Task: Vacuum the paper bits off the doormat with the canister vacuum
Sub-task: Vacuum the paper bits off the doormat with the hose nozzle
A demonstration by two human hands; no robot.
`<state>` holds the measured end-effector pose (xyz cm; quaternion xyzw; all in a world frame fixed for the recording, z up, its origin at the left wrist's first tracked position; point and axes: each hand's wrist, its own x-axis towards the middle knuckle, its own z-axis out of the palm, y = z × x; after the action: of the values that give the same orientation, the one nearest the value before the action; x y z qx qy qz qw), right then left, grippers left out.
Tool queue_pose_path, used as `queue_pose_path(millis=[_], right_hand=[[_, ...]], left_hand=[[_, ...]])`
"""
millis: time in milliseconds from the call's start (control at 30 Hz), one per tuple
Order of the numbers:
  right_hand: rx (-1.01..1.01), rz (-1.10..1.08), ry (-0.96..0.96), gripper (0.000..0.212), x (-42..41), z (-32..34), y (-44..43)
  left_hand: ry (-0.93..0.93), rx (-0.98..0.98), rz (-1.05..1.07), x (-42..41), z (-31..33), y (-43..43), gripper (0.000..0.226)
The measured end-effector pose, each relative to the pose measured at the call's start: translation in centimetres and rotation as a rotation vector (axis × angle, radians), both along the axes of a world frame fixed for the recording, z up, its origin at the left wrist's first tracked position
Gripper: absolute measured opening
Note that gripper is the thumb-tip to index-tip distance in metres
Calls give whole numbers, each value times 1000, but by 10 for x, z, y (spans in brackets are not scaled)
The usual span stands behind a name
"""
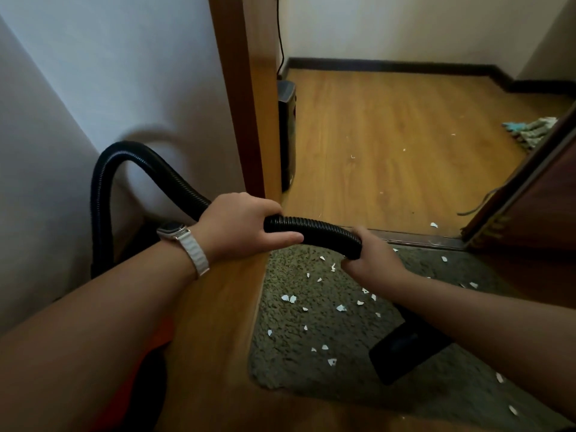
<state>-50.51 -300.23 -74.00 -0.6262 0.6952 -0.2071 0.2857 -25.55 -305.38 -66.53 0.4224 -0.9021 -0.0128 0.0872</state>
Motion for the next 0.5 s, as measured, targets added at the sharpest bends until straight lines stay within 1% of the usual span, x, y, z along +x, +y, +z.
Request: queue_pose_path(millis=[67, 133, 200, 267, 333, 433, 500], right_hand=[[23, 123, 104, 29, -11, -1, -1], [101, 232, 195, 26, -23, -4, -3], [208, 315, 266, 25, -35, -4, -9], [326, 364, 295, 33, -45, -2, -16], [403, 401, 315, 38, -51, -2, -21], [451, 461, 406, 39, -54, -2, -26], [448, 493, 487, 33, -55, -2, -26]], left_hand=[[-73, 53, -39, -2, -9, 1, 70], [-130, 49, -102, -4, -27, 1, 62], [-124, -62, -177, -2, -45, -5, 57], [-75, -190, -213, 3, -59, -18, 49], [-57, -233, -220, 7, -73, -30, 46], [-72, -185, -271, 4, -103, -28, 46], [-65, -89, -257, 3, -120, -18, 47]])
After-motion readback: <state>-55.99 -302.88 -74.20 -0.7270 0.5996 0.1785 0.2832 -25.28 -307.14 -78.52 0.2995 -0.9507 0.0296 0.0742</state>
